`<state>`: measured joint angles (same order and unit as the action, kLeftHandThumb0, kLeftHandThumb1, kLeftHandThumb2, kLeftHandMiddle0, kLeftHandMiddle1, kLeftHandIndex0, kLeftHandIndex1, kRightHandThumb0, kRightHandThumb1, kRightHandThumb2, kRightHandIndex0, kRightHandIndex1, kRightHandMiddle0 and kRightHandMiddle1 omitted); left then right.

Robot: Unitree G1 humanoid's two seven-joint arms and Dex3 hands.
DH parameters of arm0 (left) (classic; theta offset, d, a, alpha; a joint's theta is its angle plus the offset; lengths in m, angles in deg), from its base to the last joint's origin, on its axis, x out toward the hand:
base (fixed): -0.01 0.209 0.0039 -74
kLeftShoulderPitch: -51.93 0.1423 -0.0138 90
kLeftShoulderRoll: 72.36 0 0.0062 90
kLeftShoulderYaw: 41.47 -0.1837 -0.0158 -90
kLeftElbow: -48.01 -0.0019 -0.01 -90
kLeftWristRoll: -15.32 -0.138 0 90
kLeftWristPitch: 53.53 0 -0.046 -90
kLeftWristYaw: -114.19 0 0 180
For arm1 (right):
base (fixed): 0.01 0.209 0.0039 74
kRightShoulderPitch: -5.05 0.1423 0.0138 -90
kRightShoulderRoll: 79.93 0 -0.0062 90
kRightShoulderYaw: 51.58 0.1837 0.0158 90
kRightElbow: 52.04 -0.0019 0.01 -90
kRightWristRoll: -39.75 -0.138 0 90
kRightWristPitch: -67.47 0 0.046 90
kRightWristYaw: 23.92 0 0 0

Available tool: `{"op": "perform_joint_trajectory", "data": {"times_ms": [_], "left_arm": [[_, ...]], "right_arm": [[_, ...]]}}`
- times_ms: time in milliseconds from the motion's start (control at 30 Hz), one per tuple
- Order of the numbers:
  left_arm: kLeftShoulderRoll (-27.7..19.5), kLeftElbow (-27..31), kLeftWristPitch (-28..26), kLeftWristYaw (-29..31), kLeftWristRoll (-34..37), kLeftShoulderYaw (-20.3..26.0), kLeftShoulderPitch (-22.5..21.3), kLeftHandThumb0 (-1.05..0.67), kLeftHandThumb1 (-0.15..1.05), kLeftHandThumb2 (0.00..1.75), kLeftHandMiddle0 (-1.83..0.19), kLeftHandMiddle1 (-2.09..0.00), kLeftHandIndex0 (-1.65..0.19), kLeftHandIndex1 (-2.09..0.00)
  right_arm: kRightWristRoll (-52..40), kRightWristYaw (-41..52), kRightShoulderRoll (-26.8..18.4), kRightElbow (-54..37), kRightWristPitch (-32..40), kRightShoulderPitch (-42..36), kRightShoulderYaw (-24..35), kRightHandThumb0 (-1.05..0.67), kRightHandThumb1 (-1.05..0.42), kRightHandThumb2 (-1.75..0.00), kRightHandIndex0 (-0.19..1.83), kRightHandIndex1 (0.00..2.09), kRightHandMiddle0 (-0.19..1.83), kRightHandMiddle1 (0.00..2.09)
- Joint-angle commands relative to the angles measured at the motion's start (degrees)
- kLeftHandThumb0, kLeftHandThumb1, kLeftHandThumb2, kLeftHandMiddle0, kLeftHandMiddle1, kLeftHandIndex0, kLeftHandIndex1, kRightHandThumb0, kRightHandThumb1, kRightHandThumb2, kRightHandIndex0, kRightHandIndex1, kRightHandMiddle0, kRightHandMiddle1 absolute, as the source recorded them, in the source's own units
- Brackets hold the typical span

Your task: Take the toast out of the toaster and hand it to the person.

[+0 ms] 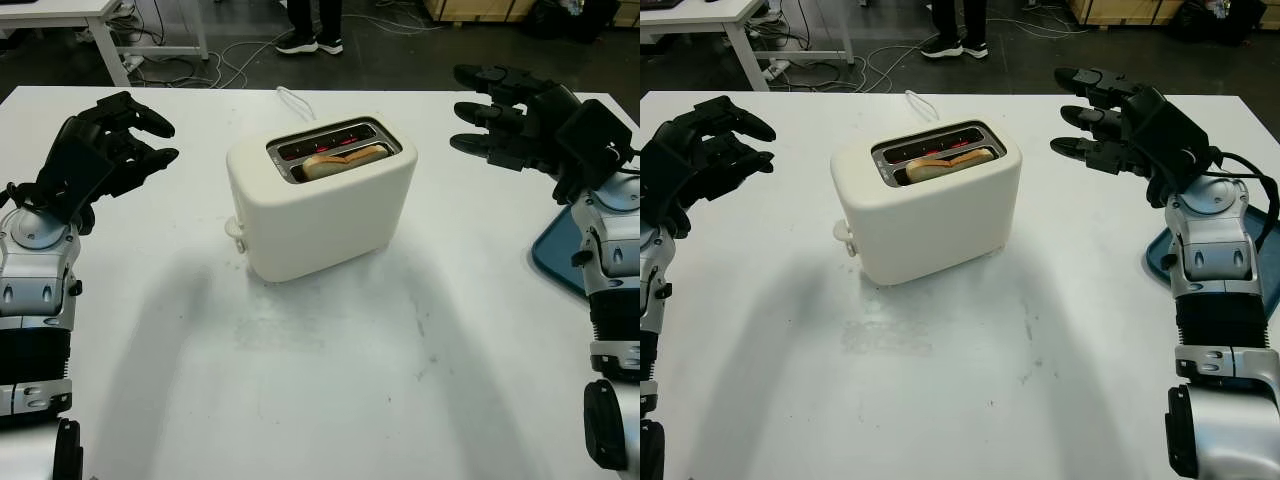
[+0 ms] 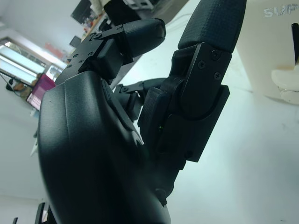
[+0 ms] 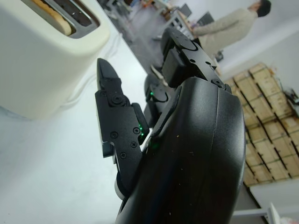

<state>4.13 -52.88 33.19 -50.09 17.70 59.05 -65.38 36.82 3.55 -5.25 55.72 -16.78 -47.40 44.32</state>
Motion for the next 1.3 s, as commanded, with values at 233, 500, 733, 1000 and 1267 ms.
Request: {"op": "perform_joint_trajectory", "data": {"times_ms": [233,500,733,1000,1267], "left_arm": [[0.4,0.6,-0.5,-0.6,0.3,0.6,0.3,-1.05,0.87,0.00,-0.50,-1.41,-0.46,-1.34],[0.3,1.2,-1.1,-0.6,-0.1,0.5,0.5,-1.05,0.87,0.00,-0.49,-1.41,-0.46,-1.34],[0.3,1.0,-0.8,-0.8,-0.1,0.5,0.5,-1.05,0.87,0.00,-0.49,-1.41,-0.45,-1.35],[0.3,0.8,-0.8,-0.7,0.0,0.5,0.4,-1.05,0.87,0.00,-0.49,-1.42,-0.45,-1.35],[0.4,1.1,-1.1,-0.8,0.1,0.6,0.5,-1.05,0.87,0.00,-0.49,-1.41,-0.45,-1.35]], "right_arm": [[-0.4,0.3,-0.1,-0.1,-0.2,0.0,0.1,-0.10,-0.92,-0.05,0.42,0.00,0.38,0.00],[-0.4,0.3,-0.2,-0.7,0.8,-0.1,0.1,-0.10,-0.92,-0.05,0.42,0.00,0.38,0.00],[-0.4,0.3,-0.2,-0.1,0.1,0.0,0.2,-0.12,-0.92,-0.04,0.41,0.00,0.38,0.00],[-0.5,0.3,-0.1,-0.5,0.9,-0.1,0.2,-0.12,-0.92,-0.05,0.42,0.01,0.38,0.00],[-0.3,0.4,-0.3,-0.6,0.2,-0.1,0.1,-0.11,-0.92,-0.05,0.42,0.01,0.39,0.00]]}}
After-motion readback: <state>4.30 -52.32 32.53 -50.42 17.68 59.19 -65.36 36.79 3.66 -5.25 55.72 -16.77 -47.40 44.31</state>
